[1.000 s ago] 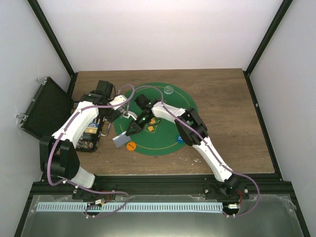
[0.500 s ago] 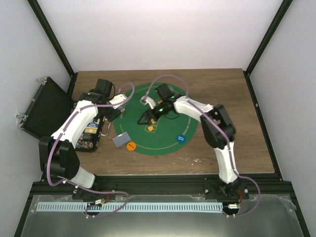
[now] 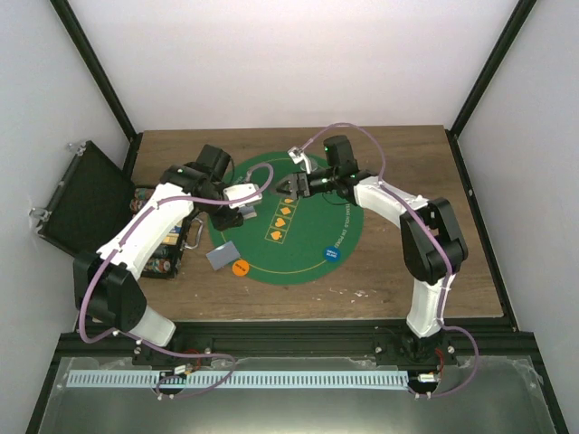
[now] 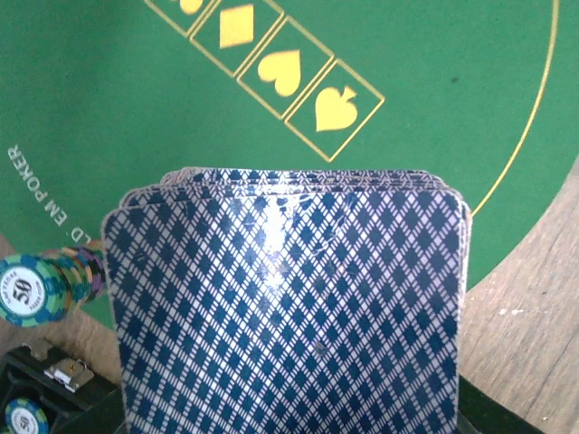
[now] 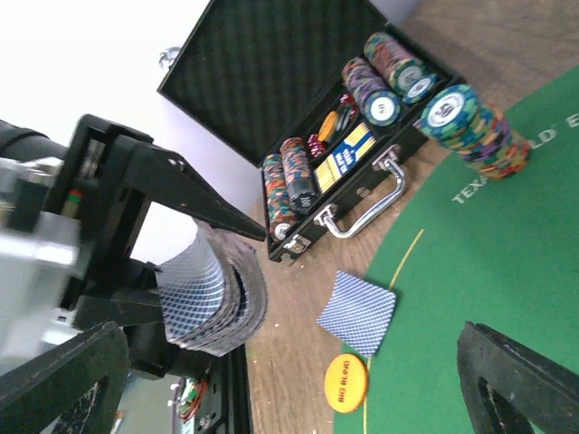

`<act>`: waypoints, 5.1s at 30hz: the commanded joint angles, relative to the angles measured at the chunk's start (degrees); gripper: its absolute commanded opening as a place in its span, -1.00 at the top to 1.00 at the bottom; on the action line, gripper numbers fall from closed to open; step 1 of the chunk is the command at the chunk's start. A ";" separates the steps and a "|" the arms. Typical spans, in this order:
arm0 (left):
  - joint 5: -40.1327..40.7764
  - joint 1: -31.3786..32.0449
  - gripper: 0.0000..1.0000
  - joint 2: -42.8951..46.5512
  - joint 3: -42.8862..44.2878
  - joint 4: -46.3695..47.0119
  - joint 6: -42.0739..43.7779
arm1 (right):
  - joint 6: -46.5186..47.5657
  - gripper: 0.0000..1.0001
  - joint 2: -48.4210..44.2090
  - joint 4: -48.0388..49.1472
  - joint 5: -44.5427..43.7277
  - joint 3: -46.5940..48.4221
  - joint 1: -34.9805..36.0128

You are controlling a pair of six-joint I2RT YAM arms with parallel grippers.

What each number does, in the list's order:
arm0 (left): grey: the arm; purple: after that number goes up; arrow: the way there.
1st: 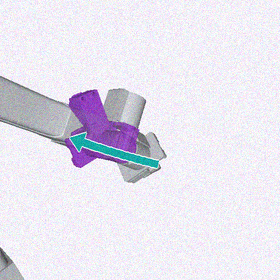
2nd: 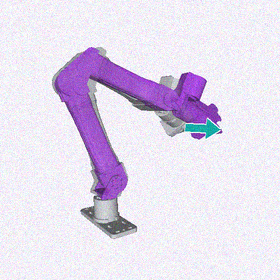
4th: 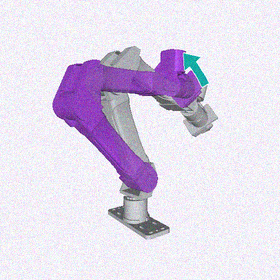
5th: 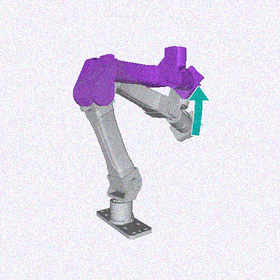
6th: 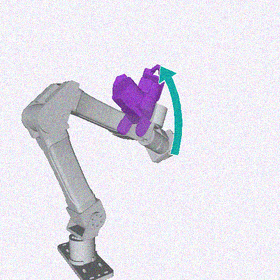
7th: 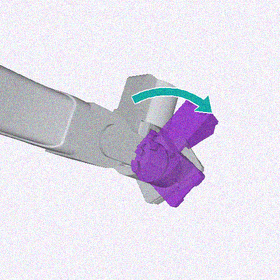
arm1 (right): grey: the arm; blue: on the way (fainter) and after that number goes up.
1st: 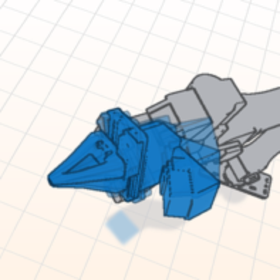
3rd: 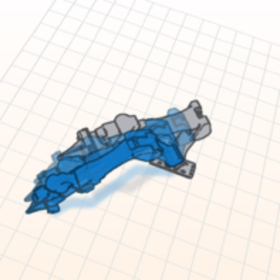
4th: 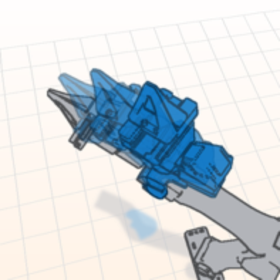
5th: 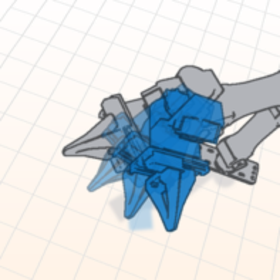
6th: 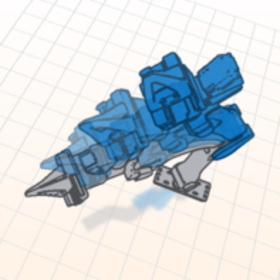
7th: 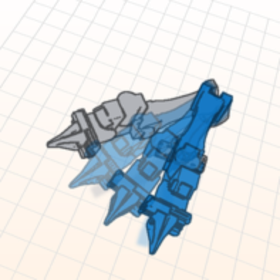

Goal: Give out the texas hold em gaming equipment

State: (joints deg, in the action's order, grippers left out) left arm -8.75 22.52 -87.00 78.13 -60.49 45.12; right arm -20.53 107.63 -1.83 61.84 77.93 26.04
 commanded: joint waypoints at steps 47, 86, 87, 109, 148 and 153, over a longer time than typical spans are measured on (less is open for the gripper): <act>-3.18 1.56 0.07 -1.95 2.19 0.41 2.03 | 7.00 0.24 3.95 -8.12 -5.45 7.40 5.62; -2.14 -1.25 0.05 -2.34 -0.06 3.89 -0.62 | 0.15 0.99 -23.09 -15.88 -17.51 -14.37 -7.69; -2.19 -1.25 0.05 -2.26 0.02 3.89 -0.71 | -0.40 0.99 -24.74 -16.65 -19.70 -17.48 -9.07; -3.11 -1.25 0.04 -2.42 -0.13 3.80 -0.86 | -9.90 0.99 -30.27 -2.61 -34.68 -47.57 -18.93; -10.01 2.52 0.01 -2.06 5.19 -3.86 2.25 | -3.12 -1.00 -18.49 8.86 1.46 -17.59 -4.99; -10.23 2.53 0.01 -1.96 5.24 -4.20 2.00 | -3.09 -1.00 -7.50 9.41 4.92 -8.18 0.47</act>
State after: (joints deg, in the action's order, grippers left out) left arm -16.95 24.80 -89.34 82.02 -63.57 46.54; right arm -23.24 94.72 4.25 59.94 62.63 22.96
